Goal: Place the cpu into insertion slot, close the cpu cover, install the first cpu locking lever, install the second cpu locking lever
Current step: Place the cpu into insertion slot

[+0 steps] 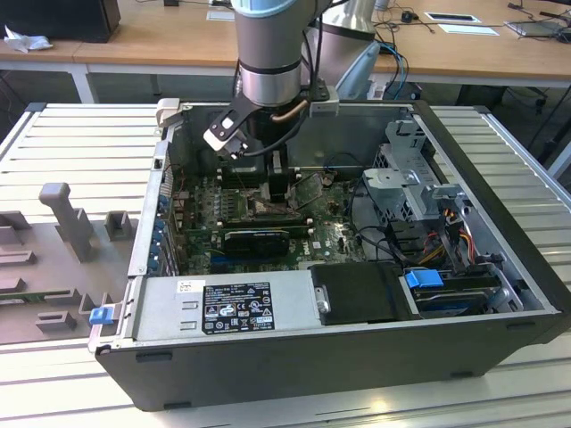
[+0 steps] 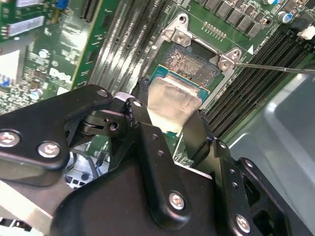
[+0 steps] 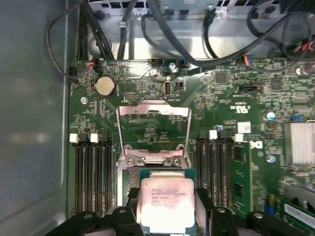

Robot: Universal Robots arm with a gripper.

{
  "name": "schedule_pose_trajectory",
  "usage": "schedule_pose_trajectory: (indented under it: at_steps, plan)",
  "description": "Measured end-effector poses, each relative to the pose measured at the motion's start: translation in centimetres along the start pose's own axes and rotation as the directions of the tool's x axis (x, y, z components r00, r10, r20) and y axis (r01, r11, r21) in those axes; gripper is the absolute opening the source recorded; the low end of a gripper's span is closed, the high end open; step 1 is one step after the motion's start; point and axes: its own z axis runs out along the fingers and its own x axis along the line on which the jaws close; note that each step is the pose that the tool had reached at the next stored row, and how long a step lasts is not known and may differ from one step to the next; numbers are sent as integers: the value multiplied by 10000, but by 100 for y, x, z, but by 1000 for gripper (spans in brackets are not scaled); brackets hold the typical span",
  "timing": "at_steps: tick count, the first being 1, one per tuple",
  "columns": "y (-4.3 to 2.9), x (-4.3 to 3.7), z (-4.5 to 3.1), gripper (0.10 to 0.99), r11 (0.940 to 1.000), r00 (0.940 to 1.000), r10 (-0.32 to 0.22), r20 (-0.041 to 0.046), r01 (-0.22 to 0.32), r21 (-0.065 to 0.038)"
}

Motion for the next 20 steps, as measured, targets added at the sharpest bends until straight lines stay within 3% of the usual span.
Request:
schedule_pose_trajectory:
  at_steps: [11, 15, 20]
  plan:
    - [-97, 62, 240, 525, 10000, 10000, 0, 0, 0, 0]
    - [-102, 65, 293, 525, 10000, 10000, -1, -1, 1, -1]
    - [-103, 65, 303, 537, 10000, 10000, -1, -2, 1, -1]
